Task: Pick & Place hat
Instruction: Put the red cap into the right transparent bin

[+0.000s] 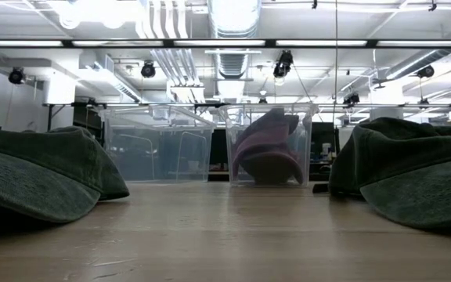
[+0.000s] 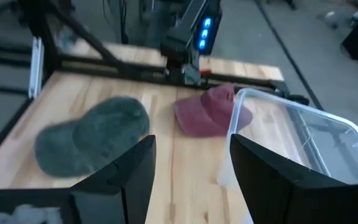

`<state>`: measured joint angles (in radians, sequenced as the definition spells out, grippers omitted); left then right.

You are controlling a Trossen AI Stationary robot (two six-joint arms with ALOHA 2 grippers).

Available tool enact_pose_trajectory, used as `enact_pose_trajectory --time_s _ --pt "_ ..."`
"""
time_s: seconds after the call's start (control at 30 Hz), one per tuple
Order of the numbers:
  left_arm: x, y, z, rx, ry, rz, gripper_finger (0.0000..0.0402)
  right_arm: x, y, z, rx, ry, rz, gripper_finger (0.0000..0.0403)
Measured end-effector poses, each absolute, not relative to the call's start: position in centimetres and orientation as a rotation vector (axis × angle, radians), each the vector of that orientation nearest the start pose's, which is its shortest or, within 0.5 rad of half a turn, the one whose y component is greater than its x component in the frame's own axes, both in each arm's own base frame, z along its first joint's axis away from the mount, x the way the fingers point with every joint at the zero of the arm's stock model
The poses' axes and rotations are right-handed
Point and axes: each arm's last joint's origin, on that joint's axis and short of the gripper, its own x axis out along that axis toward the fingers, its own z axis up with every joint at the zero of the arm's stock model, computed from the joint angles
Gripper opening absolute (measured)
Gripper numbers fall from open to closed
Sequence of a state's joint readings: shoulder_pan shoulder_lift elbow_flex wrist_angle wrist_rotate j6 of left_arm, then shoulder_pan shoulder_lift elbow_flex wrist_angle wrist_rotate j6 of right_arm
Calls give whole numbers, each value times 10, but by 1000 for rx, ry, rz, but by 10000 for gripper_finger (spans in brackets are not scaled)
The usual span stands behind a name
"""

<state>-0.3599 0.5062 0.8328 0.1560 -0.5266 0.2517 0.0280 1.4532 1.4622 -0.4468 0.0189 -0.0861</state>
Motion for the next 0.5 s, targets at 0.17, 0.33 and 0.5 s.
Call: enact_pose_trajectory --time_s 0.17,0.33,0.5 --pt "100 -22 438 132 -269 222 140 287 7 382 -31 327 5 203" --pt "126 -28 449 171 56 301 140 260 7 380 -25 228 3 203" --pt "144 -33 447 126 370 395 140 242 6 370 13 224 -2 203"
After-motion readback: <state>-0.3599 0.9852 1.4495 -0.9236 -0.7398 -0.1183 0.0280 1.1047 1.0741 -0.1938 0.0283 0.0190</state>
